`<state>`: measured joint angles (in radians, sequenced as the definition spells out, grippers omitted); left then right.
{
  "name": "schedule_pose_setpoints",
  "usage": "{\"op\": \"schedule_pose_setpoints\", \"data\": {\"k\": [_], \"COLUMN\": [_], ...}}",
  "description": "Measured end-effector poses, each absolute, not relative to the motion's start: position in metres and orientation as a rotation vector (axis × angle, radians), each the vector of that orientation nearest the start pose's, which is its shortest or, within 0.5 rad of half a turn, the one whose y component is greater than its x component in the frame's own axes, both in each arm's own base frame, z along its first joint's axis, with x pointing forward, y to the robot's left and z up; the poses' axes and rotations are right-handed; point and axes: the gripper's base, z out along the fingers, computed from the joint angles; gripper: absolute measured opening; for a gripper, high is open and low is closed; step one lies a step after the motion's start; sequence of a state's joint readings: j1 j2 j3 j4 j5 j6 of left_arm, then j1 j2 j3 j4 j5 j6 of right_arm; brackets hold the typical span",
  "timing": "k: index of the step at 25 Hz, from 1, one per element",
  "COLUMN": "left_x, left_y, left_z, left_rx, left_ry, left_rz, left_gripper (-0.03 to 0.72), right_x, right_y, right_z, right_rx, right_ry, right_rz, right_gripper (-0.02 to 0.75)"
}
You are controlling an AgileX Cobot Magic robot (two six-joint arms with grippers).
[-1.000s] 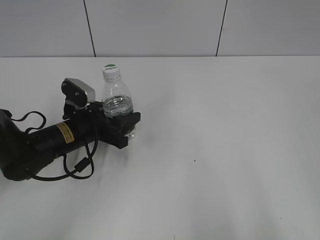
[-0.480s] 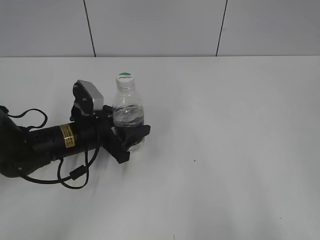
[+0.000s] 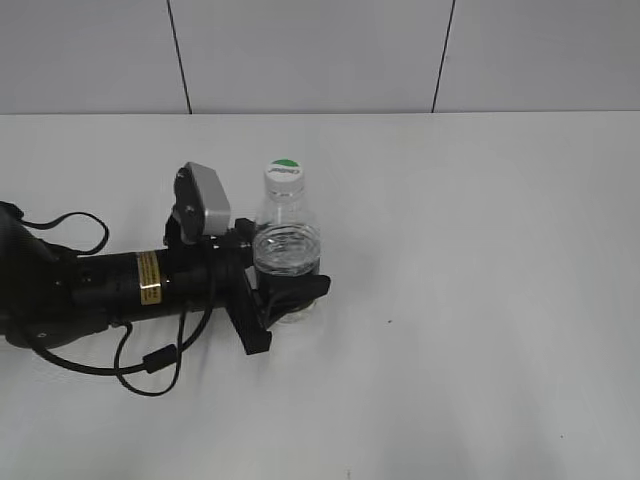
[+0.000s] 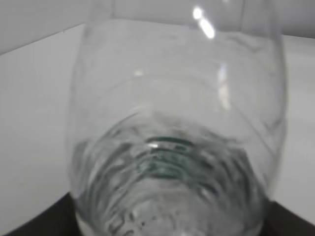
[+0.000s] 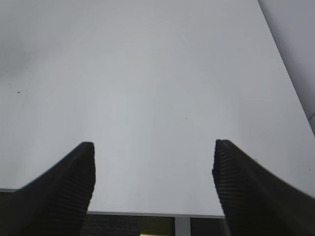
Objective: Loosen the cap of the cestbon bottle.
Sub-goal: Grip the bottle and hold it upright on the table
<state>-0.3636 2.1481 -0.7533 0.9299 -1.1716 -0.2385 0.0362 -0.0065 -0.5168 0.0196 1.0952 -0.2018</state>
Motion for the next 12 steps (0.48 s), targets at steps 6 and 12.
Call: {"op": "schedule_pose_setpoints", "data": {"k": [6, 12], "left_x": [0.283, 0.289], "left_y": [-0.204, -0.209], "left_z": [0.072, 0.06], "left_rx": [1.132, 1.113], "left_ry": [1.525, 1.552], "left_rz": [-0.927, -0.956], "left_gripper": [0.403, 0.403], "right_x": [-0.009, -0.009], "right_y": [0.001, 0.001], "right_z": [0.279, 0.279], "right_rx": [-0.246, -0.246], "right_ry": [2.042, 2.042], "right_rz": [-0.079, -0.079], "right_gripper": [0.569, 0.569]}}
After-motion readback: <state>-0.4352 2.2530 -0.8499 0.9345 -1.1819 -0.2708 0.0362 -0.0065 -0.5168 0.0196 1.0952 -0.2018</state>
